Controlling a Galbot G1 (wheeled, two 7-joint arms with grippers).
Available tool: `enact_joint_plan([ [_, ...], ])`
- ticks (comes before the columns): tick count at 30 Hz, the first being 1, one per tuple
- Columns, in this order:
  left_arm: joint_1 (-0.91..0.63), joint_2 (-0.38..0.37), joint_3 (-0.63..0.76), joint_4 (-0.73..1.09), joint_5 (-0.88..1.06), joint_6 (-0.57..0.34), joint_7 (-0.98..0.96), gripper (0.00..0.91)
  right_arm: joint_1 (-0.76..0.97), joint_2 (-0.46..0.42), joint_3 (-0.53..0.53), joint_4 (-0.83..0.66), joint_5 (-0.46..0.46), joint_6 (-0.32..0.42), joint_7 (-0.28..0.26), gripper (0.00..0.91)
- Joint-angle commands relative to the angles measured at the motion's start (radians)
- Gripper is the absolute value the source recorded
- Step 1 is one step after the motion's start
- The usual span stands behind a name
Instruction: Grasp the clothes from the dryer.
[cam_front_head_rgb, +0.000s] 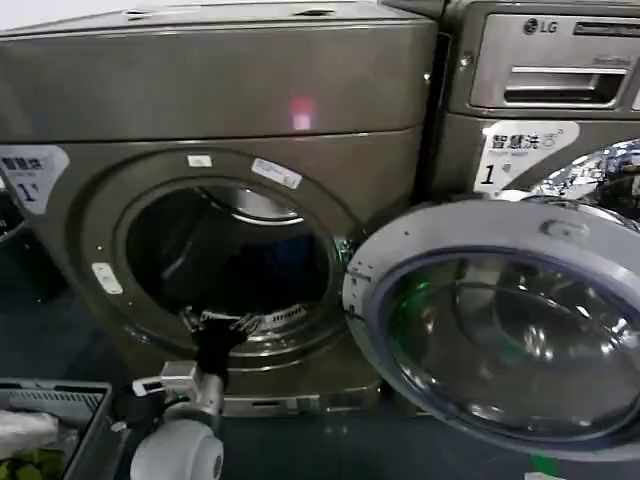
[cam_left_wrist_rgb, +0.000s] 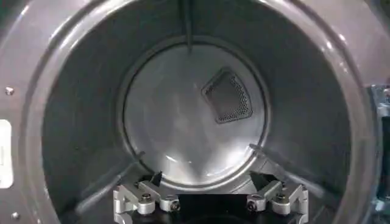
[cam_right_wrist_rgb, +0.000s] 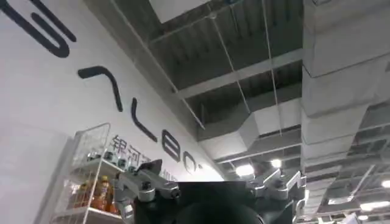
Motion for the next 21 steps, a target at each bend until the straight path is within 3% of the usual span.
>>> enact_joint_plan([
  [1, 0.001, 0.001, 0.0, -0.001, 0.002, 0.001, 0.0, 0.907, 0.001, -0.001, 0.0, 0.0, 0.0, 0.001, -0.001, 0.907],
  [21, -0.002, -0.002, -0.002, -0.002, 0.002, 0.0, 0.001, 0.907, 0.009, 0.005, -0.007, 0.008, 0.002, 0.002, -0.005, 0.907],
])
